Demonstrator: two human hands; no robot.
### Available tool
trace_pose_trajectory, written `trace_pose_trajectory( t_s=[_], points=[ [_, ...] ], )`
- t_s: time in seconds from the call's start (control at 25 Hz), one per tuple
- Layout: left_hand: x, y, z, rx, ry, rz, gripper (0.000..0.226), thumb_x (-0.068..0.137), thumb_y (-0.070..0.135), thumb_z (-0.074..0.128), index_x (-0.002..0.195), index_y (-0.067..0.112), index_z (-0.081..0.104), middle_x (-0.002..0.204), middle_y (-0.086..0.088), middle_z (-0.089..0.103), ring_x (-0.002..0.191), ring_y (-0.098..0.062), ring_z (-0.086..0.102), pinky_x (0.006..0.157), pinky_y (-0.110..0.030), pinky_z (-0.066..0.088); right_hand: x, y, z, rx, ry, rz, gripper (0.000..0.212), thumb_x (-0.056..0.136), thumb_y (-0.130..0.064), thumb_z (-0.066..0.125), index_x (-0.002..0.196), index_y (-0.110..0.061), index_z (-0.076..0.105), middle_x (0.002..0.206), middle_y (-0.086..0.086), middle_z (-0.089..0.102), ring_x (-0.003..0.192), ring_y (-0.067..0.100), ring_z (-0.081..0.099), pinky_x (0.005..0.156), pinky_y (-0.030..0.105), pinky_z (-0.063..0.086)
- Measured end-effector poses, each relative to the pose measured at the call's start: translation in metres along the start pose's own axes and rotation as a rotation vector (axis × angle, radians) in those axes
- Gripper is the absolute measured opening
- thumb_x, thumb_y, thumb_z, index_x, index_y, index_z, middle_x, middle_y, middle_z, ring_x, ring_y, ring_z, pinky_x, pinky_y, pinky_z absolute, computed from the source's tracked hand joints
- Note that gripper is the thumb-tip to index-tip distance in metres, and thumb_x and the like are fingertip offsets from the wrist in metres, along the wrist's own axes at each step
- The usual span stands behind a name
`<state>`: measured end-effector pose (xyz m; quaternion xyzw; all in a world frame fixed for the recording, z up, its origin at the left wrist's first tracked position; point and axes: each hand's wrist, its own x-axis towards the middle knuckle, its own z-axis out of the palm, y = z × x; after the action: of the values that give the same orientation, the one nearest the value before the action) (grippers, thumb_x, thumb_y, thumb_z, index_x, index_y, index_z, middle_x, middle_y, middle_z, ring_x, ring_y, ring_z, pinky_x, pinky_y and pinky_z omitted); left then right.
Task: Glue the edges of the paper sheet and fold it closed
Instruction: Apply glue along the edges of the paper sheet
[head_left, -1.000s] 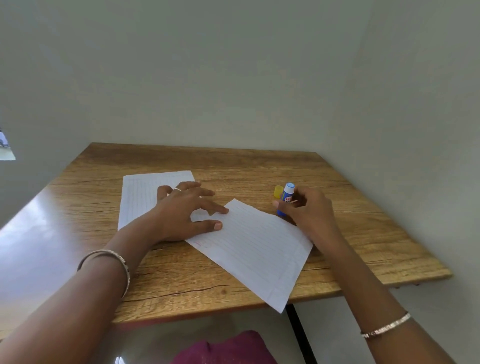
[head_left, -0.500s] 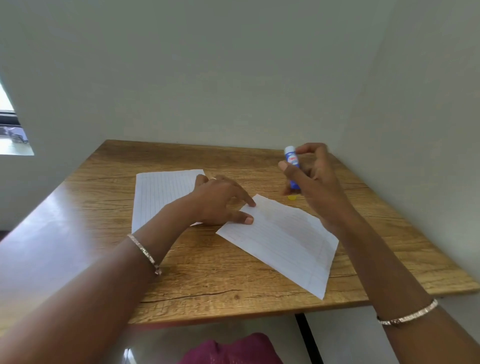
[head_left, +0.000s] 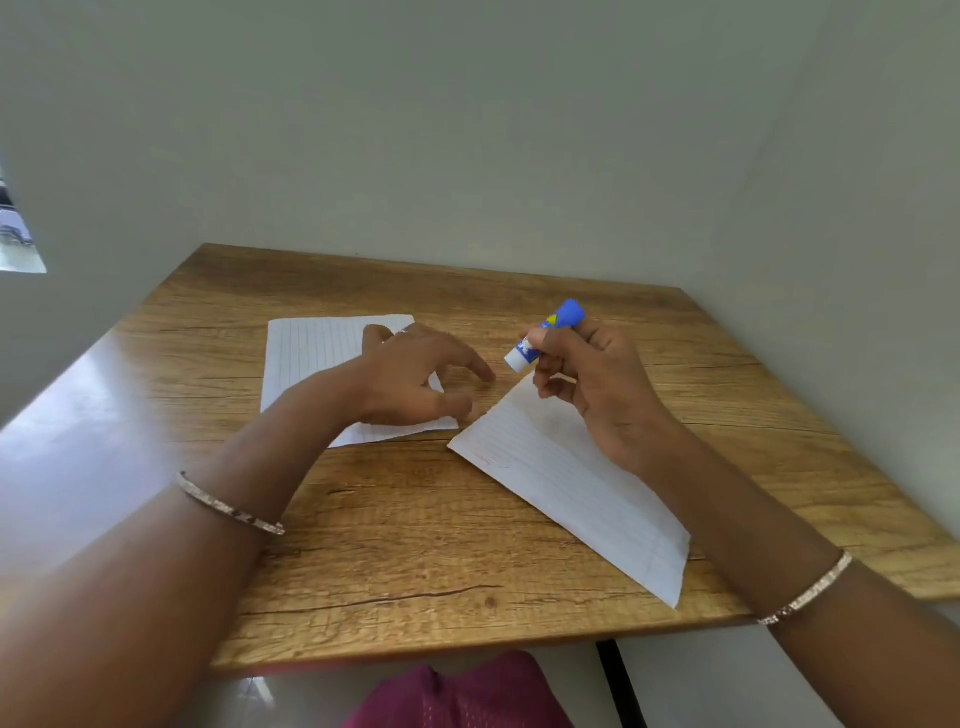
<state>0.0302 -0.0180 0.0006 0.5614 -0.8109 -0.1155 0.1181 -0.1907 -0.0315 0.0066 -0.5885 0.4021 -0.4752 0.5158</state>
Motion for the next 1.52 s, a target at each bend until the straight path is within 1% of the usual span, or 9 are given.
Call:
trace_pose_trajectory(
  t_s=[0.16,0.28,0.36,0.44,0.52,0.56,0.8,1.28,1.52],
  points=[
    [-0.003,0.004,-0.001,0.01,-0.091,-0.021,0.08,0.064,0.078,0.046,0.138,0.049,0.045,0.152,0.021,0.039,0.144,-0.014,0.026,0.108,-0.048,0.015,-0.005,0.016,0.007,-0.302,-0.03,-0.071,0.019,0.095,-0.02,0.066,0.092,-0.002,0.069,0.066,0.006,0.061,0.059,0.013,0.059,0.056,0.029,0.048],
    [-0.004,0.005,-0.003,0.004,-0.127,-0.024,0.083,0.063,0.077,0.052,0.14,0.051,0.039,0.154,0.021,0.036,0.145,-0.015,0.024,0.11,-0.047,0.015,-0.005,0.022,0.007,-0.499,-0.096,-0.199,0.02,0.094,-0.029,0.066,0.089,-0.009,0.068,0.077,0.019,0.066,0.063,0.02,0.061,0.063,0.039,0.051],
    [-0.005,0.006,-0.004,-0.022,-0.134,-0.03,0.085,0.063,0.076,0.054,0.142,0.051,0.035,0.155,0.021,0.034,0.146,-0.016,0.023,0.111,-0.047,0.014,-0.005,0.024,0.008,-0.555,-0.127,-0.255,0.019,0.093,-0.033,0.066,0.088,-0.014,0.069,0.08,0.017,0.068,0.069,0.03,0.063,0.067,0.044,0.052],
    [-0.004,0.005,-0.004,-0.023,-0.14,-0.029,0.086,0.063,0.076,0.054,0.143,0.051,0.034,0.155,0.02,0.033,0.147,-0.016,0.023,0.112,-0.047,0.013,-0.006,0.025,0.008,-0.604,-0.153,-0.304,0.017,0.094,-0.029,0.066,0.088,-0.013,0.068,0.076,0.012,0.067,0.065,0.023,0.059,0.064,0.039,0.048],
    [-0.003,0.004,-0.004,-0.021,-0.149,-0.028,0.087,0.063,0.077,0.054,0.144,0.051,0.034,0.156,0.02,0.033,0.147,-0.016,0.022,0.112,-0.048,0.013,-0.007,0.026,0.009,-0.659,-0.186,-0.371,0.014,0.095,-0.02,0.067,0.087,-0.009,0.065,0.068,0.001,0.061,0.059,0.007,0.049,0.06,0.021,0.038],
    [-0.003,0.003,-0.004,-0.02,-0.153,-0.027,0.088,0.063,0.078,0.054,0.144,0.051,0.033,0.156,0.021,0.033,0.147,-0.016,0.023,0.112,-0.049,0.013,-0.008,0.026,0.01,-0.683,-0.199,-0.4,0.012,0.095,-0.018,0.067,0.086,-0.009,0.063,0.067,-0.003,0.058,0.059,0.005,0.048,0.06,0.015,0.035],
    [0.0,0.003,-0.004,-0.003,-0.188,-0.034,0.091,0.063,0.078,0.052,0.146,0.051,0.028,0.159,0.019,0.028,0.149,-0.019,0.018,0.115,-0.053,0.01,-0.001,0.027,0.006,-0.747,-0.197,-0.465,0.01,0.095,-0.017,0.068,0.09,-0.01,0.062,0.074,0.009,0.067,0.063,0.007,0.05,0.061,0.012,0.037],
    [0.003,0.0,-0.004,-0.018,-0.225,-0.022,0.099,0.061,0.081,0.052,0.148,0.057,0.012,0.162,0.019,0.019,0.151,-0.021,0.015,0.117,-0.057,0.008,0.014,0.027,-0.007,-0.807,-0.111,-0.435,0.012,0.095,-0.02,0.068,0.093,-0.01,0.064,0.076,0.008,0.066,0.064,0.008,0.05,0.061,0.013,0.038],
    [0.003,0.001,-0.004,-0.012,-0.236,-0.016,0.1,0.062,0.081,0.05,0.149,0.057,0.009,0.163,0.019,0.016,0.152,-0.021,0.013,0.118,-0.057,0.008,0.025,0.032,-0.015,-0.835,-0.042,-0.419,0.02,0.094,-0.028,0.066,0.089,-0.009,0.061,0.075,0.008,0.065,0.065,0.017,0.053,0.064,0.028,0.042]
  ],
)
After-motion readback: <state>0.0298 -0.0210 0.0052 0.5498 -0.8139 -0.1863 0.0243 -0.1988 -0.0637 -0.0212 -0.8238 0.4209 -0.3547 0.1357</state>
